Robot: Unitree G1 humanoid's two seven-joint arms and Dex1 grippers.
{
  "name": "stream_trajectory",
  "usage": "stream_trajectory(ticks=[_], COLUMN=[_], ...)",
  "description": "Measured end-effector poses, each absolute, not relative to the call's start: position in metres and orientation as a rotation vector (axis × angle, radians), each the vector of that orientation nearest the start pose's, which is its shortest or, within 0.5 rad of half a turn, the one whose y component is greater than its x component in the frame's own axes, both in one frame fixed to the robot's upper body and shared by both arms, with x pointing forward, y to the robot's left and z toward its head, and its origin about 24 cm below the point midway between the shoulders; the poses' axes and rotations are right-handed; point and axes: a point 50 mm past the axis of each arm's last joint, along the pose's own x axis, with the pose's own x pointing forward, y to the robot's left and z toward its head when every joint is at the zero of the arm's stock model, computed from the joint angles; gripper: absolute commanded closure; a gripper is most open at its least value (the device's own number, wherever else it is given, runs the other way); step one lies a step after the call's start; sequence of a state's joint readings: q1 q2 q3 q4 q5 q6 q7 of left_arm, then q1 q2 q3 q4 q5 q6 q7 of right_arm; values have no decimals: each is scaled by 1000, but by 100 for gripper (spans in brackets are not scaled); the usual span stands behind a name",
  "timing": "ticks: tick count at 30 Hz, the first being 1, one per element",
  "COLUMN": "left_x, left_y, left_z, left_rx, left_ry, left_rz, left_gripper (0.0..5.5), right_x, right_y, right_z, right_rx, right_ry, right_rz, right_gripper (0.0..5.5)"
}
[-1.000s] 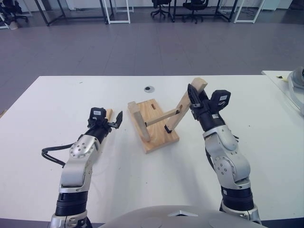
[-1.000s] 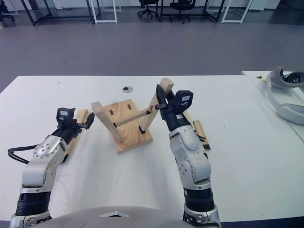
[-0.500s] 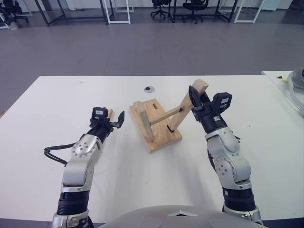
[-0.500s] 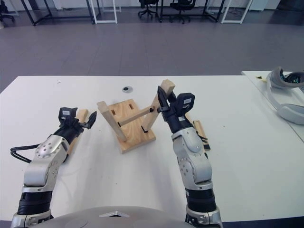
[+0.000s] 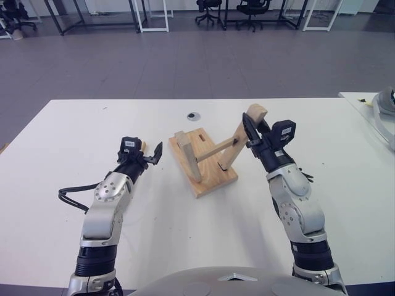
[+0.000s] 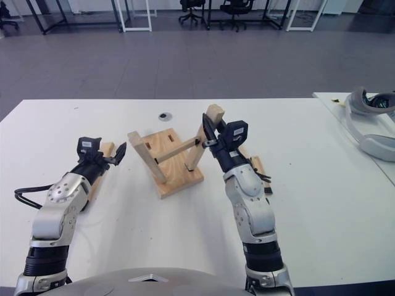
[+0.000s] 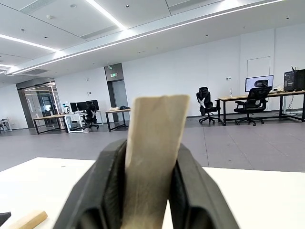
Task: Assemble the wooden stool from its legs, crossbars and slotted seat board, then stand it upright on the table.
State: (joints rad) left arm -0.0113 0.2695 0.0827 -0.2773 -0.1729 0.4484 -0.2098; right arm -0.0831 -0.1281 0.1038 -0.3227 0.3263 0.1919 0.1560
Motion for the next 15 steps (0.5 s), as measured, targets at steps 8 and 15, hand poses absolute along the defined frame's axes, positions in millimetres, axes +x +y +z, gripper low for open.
stream_trajectory(ticks=[8, 15], left_x=[250, 250], left_y=[195, 195], left_z=[76, 76], left_rx=[78, 77], left_ry=[158, 153], left_rz=[-168, -167], left_gripper=[119, 119], right_x=[255, 256], right_y=[-128, -132], right_z=[93, 96], right_rx=[188, 157], right_ry=[47, 67], right_rz=[425, 428], right_gripper=[312, 258])
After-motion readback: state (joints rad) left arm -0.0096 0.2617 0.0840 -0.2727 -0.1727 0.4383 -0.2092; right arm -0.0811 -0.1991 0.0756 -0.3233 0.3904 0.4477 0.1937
